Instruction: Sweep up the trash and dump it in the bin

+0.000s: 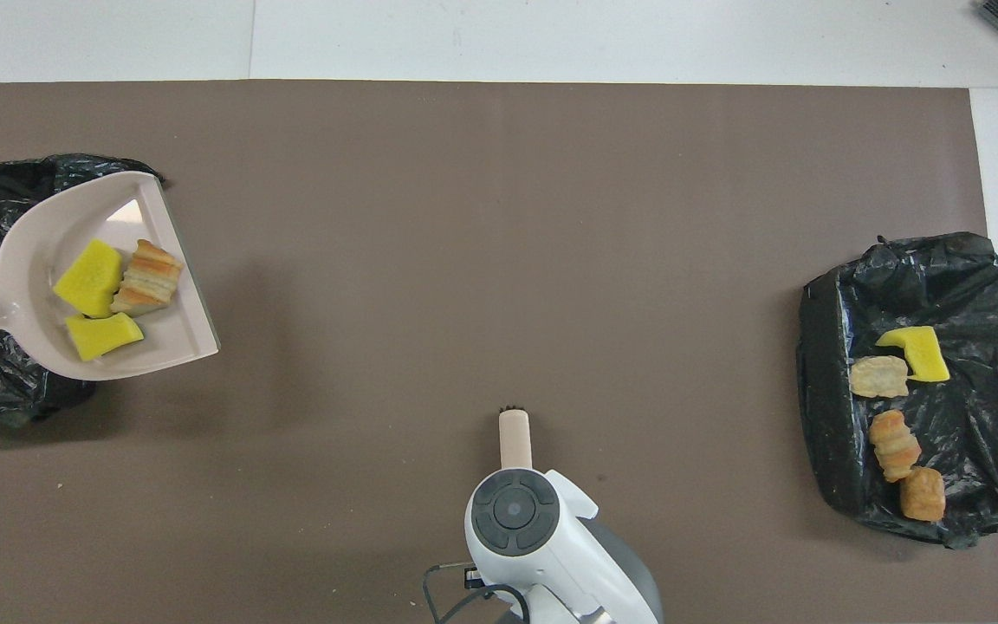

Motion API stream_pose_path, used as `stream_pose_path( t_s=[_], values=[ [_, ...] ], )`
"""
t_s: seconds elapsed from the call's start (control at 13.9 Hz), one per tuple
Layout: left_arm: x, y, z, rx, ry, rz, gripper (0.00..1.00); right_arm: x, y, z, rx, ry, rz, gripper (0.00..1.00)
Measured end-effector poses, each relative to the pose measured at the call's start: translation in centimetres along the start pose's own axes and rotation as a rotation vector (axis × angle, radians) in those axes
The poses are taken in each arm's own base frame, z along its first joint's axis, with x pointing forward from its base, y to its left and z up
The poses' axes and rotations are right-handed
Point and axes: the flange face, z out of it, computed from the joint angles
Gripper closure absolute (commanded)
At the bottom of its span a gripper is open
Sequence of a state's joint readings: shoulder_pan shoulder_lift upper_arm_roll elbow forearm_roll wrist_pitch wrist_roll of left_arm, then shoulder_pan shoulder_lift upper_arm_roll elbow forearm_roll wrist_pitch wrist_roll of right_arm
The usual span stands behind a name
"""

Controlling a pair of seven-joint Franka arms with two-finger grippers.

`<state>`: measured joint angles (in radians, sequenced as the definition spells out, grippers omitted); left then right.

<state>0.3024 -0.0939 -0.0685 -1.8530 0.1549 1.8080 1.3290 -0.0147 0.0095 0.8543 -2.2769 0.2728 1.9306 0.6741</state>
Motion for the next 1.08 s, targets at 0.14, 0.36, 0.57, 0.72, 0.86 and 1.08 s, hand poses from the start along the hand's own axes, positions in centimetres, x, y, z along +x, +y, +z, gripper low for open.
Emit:
stream_pose_path(
  t_s=[0.14, 0.36, 0.57, 0.72, 0.86, 1.08],
  values=[
    [-3.3, -0.7, -0.1, 0.004, 0.001, -0.053, 1.0, 0.0, 0.1, 0.5, -0.005, -0.009, 0.001, 0.89],
    [-8.2, -2.3, -1.2, 0.045, 0.0, -0.064, 1.0, 0.4, -0.1, 0.7, 0.022, 0.017, 0.003, 0.7],
    [-11.1, -4.4, -2.3, 0.083, -0.008, -0.055, 1.0, 0.9, 0.0, 1.4, 0.035, 0.017, 0.008, 0.68],
    [-12.2, -5.6, -2.4, 0.095, -0.044, -0.033, 1.0, 1.1, 0.1, 1.4, 0.039, 0.016, 0.01, 0.49],
    [-12.6, -6.5, -2.4, 0.105, -0.084, -0.021, 1.0, 1.2, 0.1, 1.3, 0.042, 0.018, 0.01, 0.0],
    [-12.9, -8.0, -2.2, 0.117, -0.117, -0.014, 1.0, 1.7, -0.3, -0.2, 0.072, 0.053, 0.002, 0.0]
  ],
)
